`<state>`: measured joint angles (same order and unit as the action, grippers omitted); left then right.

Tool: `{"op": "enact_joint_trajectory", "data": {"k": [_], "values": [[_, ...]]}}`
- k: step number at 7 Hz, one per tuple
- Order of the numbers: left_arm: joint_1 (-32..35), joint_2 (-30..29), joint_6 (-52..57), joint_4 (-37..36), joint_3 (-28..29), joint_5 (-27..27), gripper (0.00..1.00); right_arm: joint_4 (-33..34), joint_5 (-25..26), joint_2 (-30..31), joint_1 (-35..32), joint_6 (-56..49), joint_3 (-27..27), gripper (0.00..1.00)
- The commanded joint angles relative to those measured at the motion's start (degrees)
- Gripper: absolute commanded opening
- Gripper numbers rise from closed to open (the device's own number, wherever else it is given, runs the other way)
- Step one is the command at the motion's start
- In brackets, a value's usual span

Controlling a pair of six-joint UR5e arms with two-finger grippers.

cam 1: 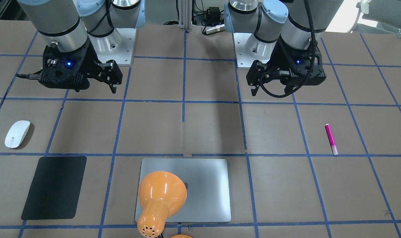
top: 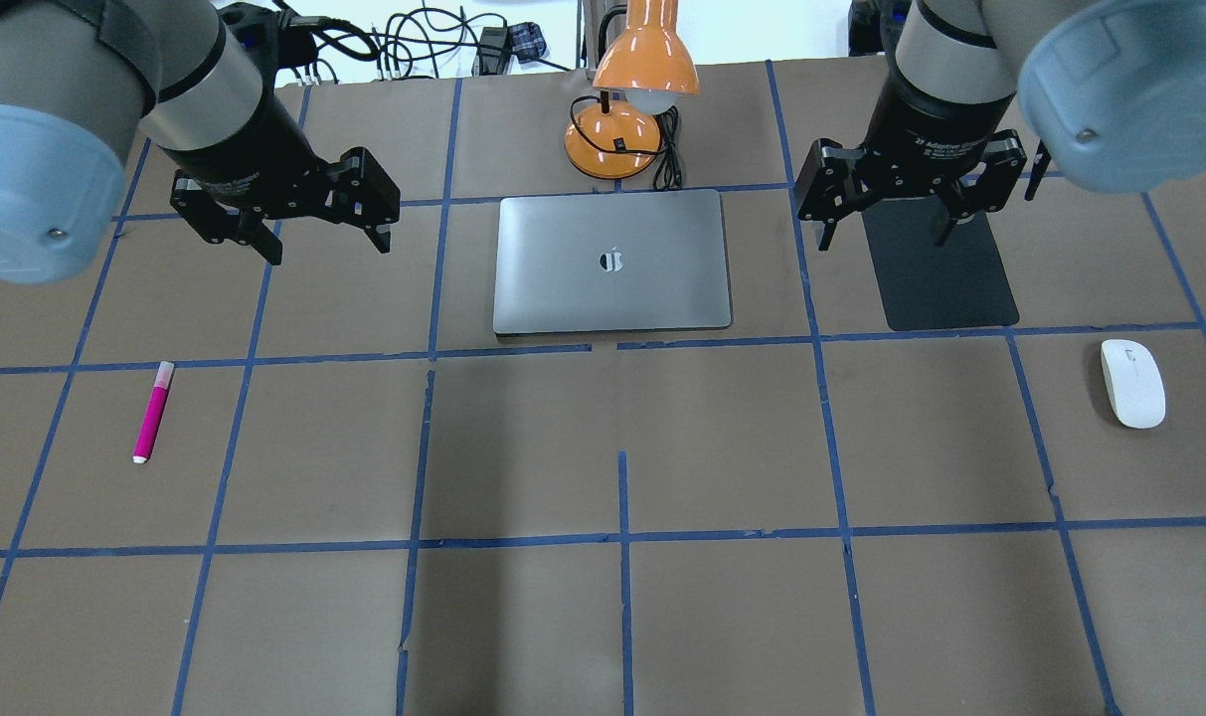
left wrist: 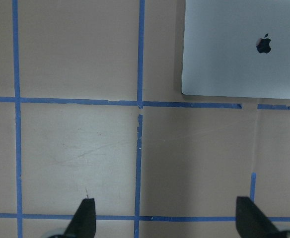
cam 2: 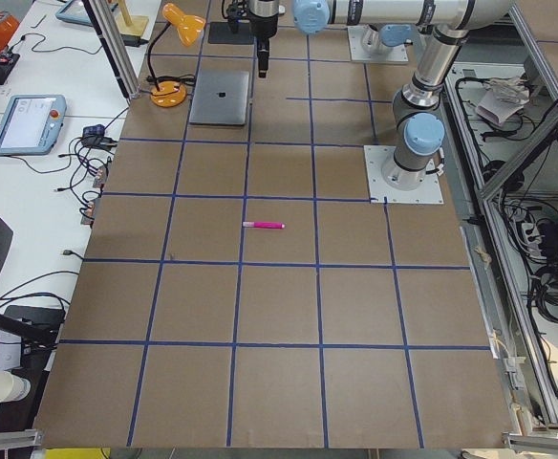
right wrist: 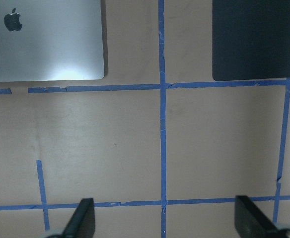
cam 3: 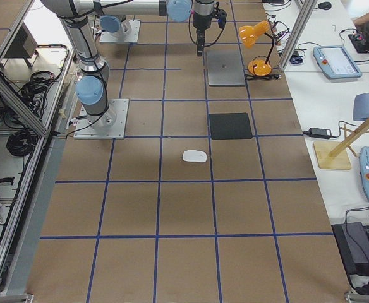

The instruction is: Place pen and mouse around notebook

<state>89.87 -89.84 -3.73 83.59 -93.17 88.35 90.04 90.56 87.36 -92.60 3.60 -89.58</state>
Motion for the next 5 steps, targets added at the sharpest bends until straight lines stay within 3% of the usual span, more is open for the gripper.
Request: {"op": "enact_joint_trajectory", "data": {"k": [1, 3, 5], "values": [[-1.2, -2.2, 0.1, -4.1, 0.0, 0.0, 1.00, 0.7, -1.0, -0.1, 0.4, 0.3, 0.5, 1.00], [-1.3, -4.7, 0.1, -8.0, 0.3, 0.0, 1.00, 0.7, -0.1, -1.7, 3.9, -4.6, 0.1, 1.00], [-1.3, -6.3, 0.0, -8.4, 0.8, 0.1, 1.00, 0.5, -0.5, -3.7, 15.1, -13.4, -2.2, 1.00]]}}
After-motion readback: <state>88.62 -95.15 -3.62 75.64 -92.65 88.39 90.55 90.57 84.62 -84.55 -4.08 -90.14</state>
